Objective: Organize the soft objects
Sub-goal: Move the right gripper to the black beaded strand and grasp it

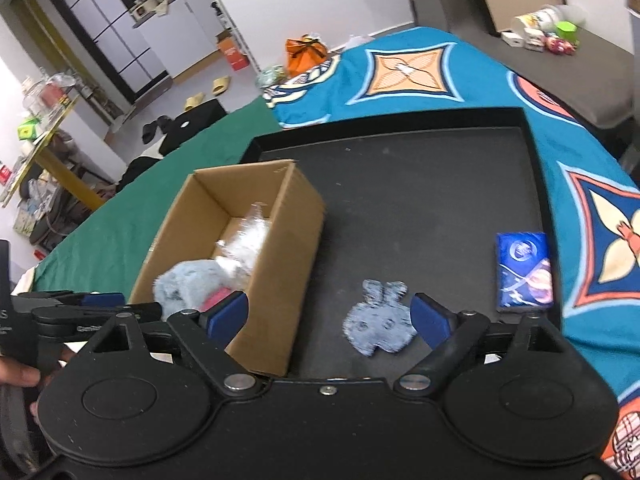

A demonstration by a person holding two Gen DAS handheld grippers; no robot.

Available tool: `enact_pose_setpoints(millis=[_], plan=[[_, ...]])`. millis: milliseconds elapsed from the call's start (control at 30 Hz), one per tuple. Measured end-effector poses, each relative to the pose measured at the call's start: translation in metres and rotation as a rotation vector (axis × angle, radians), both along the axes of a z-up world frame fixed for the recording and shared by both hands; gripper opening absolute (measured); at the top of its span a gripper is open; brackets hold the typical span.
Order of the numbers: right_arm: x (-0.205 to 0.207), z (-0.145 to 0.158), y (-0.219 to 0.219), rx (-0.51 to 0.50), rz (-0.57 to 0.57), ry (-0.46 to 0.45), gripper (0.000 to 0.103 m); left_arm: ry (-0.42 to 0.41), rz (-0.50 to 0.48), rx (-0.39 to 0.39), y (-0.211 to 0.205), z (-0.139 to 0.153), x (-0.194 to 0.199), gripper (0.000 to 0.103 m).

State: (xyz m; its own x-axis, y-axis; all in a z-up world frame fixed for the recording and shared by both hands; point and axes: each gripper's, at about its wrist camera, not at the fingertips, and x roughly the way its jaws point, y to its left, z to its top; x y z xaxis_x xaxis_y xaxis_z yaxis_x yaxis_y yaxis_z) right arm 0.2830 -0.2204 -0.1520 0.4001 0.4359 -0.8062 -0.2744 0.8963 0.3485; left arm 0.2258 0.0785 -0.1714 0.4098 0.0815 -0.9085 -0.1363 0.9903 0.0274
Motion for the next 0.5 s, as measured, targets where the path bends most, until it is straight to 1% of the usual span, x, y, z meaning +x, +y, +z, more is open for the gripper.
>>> enact_pose_setpoints(millis=[200, 300, 500], plan=[[-0.001, -0.018, -0.022, -0.031, -0.070, 0.025, 0.088, 0.017, -0.029, 0.027, -0.014, 0.000, 0.003, 0.073], [0.000, -0.028, -0.032, -0.051, -0.120, 0.037, 0.088, 0.024, -0.035, 0.039, -0.019, -0.001, 0.003, 0.073], [0.006, -0.050, -0.051, -0.056, -0.183, 0.110, 0.088, 0.036, -0.033, 0.068, -0.028, -0.001, 0.006, 0.074]])
